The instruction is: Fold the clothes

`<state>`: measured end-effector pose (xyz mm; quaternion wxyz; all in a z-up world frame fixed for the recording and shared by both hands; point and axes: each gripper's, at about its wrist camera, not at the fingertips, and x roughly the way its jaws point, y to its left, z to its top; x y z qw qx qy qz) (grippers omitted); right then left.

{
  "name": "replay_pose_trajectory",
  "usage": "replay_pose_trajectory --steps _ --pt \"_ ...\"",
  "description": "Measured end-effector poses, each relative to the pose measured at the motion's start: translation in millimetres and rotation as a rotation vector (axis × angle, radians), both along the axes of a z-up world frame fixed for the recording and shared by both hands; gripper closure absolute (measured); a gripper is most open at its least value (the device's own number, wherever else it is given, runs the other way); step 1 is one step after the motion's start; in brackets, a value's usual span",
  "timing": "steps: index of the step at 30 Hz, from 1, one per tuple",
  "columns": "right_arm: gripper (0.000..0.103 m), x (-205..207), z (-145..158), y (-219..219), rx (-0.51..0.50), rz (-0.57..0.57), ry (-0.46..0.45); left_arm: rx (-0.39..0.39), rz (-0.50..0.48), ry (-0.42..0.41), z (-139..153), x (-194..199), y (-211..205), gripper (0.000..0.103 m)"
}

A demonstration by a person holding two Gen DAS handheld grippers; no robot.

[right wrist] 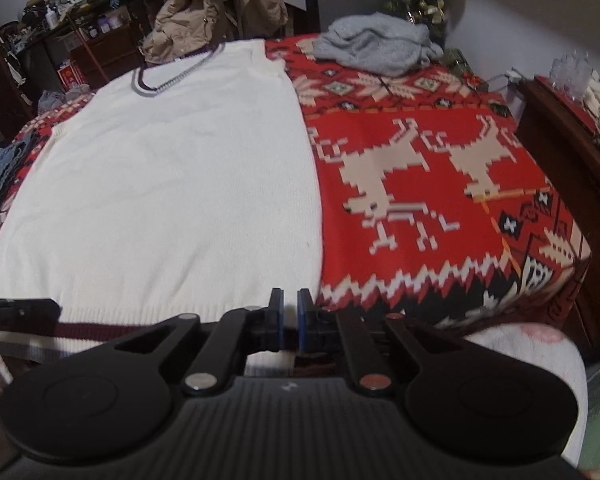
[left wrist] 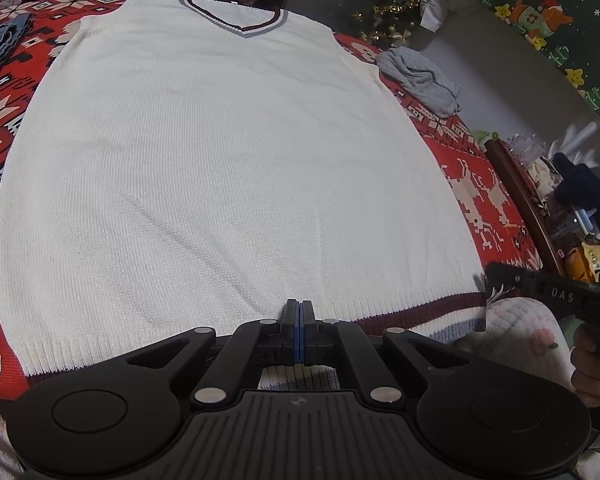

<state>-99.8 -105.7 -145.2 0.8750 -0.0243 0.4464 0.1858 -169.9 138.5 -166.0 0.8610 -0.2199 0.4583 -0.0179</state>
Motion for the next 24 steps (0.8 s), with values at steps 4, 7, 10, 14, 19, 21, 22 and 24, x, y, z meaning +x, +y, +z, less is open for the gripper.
replay_pose_trajectory --steps 4,7,10,14,19,21,22,24 --pt "0.096 8 -1 22 -0.016 0.035 -0.032 -0.001 0.001 0.002 0 0 1 0.101" --pt "0.096 15 -10 36 -0.024 0.047 -0.022 -0.004 0.002 0.002 0 0 1 0.101" --pt "0.095 13 -21 38 -0.035 0.053 -0.013 -0.005 0.002 0.007 1 -1 3 0.101" --pt "0.093 4 -21 26 -0.046 0.064 0.011 0.02 0.037 0.014 8 -10 16 0.101" --pt "0.091 -3 -16 6 -0.015 0.066 0.032 0.032 0.111 0.013 16 -31 54 0.099" --pt "0.091 -3 -15 5 -0.014 0.066 0.035 0.028 0.157 0.034 12 -39 72 0.099" --pt "0.091 -3 -15 6 -0.016 0.068 0.036 0.003 0.172 0.04 10 -44 81 0.099" --pt "0.09 -3 -15 8 -0.022 0.074 0.037 -0.034 0.199 0.05 6 -54 96 0.099"
